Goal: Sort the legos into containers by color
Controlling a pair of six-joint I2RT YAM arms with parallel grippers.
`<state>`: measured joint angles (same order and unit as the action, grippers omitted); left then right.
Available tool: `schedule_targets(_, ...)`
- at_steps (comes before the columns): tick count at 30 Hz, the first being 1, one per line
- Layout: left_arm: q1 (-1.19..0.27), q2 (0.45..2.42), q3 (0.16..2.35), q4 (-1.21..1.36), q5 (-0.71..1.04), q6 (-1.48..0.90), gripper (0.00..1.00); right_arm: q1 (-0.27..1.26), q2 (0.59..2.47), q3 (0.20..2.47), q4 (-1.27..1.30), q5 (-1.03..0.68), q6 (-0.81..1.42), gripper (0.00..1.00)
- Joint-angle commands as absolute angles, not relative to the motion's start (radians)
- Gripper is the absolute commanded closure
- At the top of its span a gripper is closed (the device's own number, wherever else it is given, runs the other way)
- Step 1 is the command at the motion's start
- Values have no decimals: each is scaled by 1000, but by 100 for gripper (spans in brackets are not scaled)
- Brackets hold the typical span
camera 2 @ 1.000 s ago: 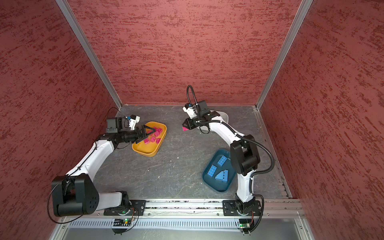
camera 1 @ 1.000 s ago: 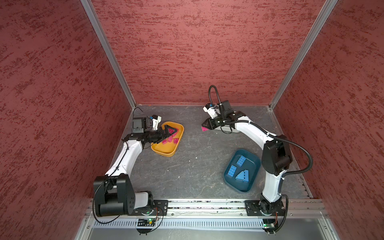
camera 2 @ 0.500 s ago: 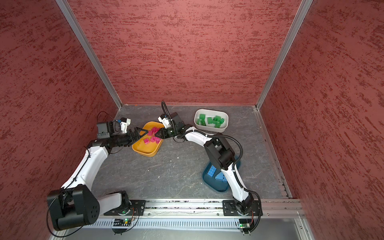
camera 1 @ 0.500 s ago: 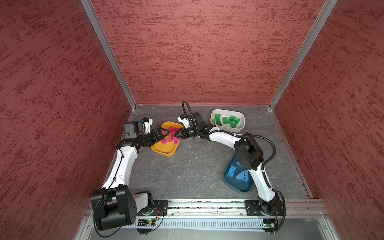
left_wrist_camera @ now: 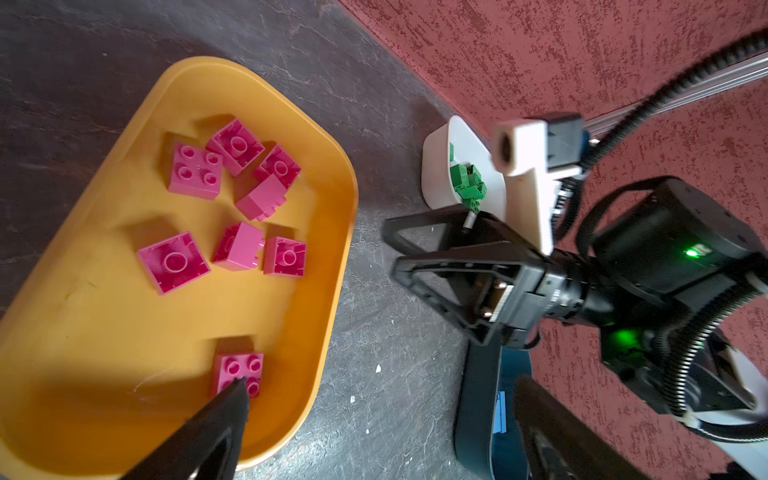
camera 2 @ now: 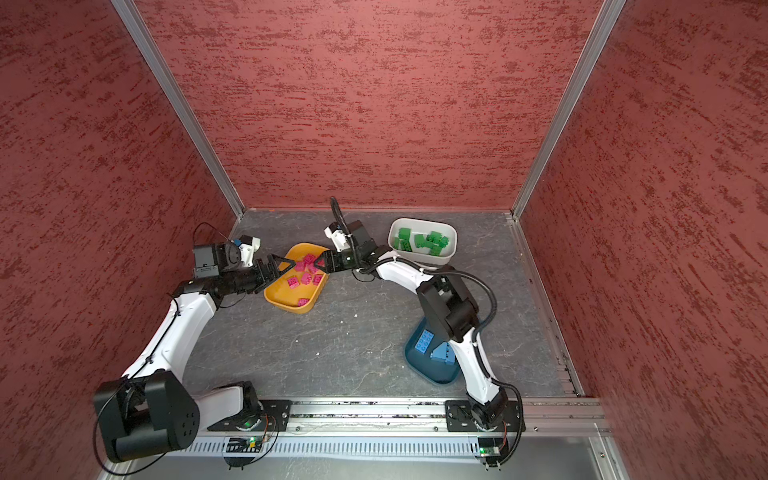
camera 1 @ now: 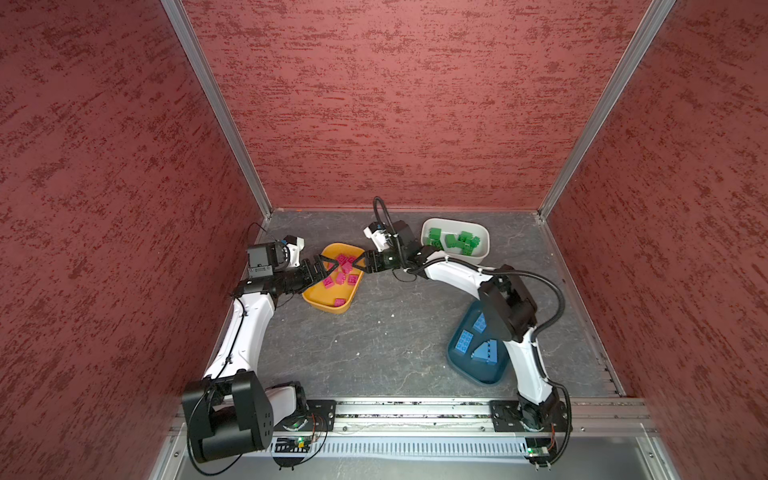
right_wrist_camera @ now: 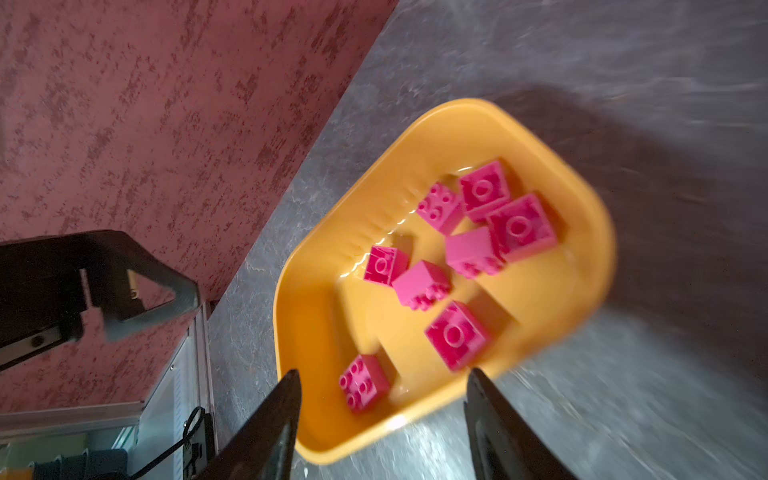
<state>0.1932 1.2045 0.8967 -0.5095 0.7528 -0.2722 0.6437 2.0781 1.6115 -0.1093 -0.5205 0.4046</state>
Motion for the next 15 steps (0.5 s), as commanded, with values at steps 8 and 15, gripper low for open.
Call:
schedule_targets(8, 202, 1255, 940, -478, 318, -166, 1, 282, 1547, 1192, -236, -273, 173, 14)
schedule_targets(15, 202, 1317, 863, -220, 97, -127, 1, 10, 1319, 911, -133, -102, 108, 1)
